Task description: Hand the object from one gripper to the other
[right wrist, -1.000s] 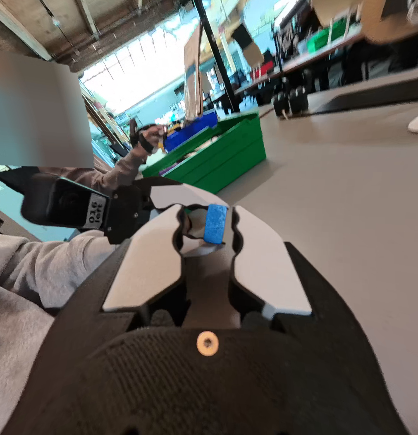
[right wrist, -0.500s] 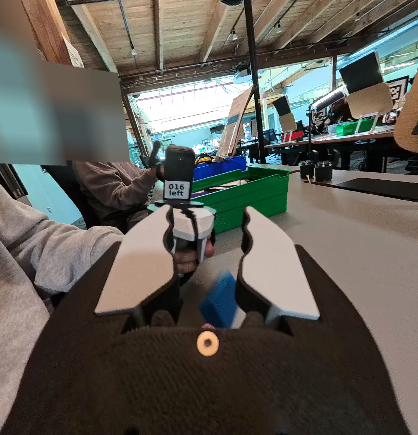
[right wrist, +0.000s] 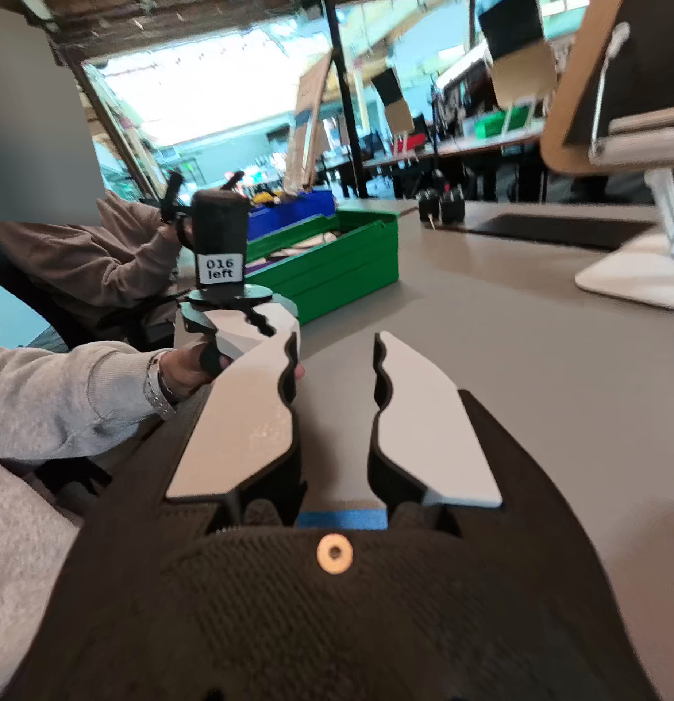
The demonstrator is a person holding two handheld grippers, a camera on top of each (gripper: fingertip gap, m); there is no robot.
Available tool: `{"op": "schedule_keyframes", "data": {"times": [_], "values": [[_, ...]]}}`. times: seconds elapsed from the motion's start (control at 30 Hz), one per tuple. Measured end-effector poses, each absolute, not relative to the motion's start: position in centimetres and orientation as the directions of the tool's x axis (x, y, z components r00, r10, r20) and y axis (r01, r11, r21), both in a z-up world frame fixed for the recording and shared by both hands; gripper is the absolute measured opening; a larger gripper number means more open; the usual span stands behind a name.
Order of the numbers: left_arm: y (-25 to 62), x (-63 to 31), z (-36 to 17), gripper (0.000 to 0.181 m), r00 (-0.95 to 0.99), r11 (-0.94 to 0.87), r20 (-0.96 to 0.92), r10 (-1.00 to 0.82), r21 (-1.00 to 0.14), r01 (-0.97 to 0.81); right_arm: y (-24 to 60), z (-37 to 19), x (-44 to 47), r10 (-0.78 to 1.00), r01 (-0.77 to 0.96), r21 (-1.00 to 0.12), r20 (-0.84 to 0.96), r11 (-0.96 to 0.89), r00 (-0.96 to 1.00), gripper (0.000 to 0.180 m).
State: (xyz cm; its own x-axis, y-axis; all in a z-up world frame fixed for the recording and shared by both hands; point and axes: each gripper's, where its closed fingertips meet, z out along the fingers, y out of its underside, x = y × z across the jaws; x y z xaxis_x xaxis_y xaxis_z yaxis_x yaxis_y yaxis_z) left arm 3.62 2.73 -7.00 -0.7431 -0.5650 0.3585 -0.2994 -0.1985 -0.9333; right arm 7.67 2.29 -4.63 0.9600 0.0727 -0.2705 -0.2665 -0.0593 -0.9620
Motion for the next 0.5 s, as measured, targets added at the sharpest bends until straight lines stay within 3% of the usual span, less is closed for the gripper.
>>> {"op": "schedule_keyframes", "data": {"times": [0.27,0.37,0.5], "values": [[3.3,3.9,-7.6,0.001,-0.721,-0.193,0.369,-0.586,-0.928,-0.319,-1.4,-11.2,6.6,-0.086,-0.219,-0.881,-0.202,-0.419,0.976,0.063],[3.4,4.1,-7.6,0.002,-0.715,-0.211,0.388,-0.582,-0.921,-0.327,-1.7,-13.7,5.1,-0.080,-0.169,-0.830,-0.149,-0.532,0.986,0.080],[3.2,4.1,-7.5,0.004,-0.714,-0.226,0.402,-0.573,-0.915,-0.334,-1.8,-16.3,5.1,-0.068,-0.051,-0.738,-0.007,-0.673,0.998,0.083]]}}
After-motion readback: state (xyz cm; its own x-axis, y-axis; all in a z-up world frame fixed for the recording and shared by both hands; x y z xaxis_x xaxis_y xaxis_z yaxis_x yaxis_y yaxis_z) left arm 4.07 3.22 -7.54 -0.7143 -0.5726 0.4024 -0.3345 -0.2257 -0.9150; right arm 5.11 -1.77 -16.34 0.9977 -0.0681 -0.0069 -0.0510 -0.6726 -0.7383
